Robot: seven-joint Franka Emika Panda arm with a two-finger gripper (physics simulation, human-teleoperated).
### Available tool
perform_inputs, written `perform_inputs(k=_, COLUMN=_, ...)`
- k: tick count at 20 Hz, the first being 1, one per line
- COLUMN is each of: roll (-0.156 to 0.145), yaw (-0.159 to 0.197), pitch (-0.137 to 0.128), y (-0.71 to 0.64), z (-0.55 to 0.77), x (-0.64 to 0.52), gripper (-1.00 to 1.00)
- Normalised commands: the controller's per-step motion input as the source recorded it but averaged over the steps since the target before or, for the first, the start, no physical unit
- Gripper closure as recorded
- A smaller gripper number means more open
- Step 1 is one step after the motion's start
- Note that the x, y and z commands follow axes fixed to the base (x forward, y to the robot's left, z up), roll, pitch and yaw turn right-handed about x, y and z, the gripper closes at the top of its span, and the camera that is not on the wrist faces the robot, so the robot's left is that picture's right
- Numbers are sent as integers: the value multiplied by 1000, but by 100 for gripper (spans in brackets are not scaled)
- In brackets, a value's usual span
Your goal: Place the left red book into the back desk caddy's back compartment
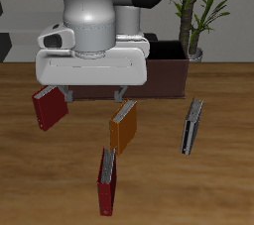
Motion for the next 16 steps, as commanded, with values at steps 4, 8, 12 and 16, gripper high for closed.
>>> perform_inputs(k=4, roll=-4, yaw=4, pitch=-6, y=-48, z=-91, x=148, gripper=-100)
perform_inputs(k=8, roll=4, yaw=5, pitch=-18, y=45, z=-41, x=42, gripper=-100)
perform_inputs(k=12, roll=22, yaw=4, pitch=-7, y=139, z=-145, x=-15, gripper=-100)
perform_inputs(k=16, roll=-2, yaw=-13, pitch=-1, y=-23, z=-274, x=91, gripper=-100)
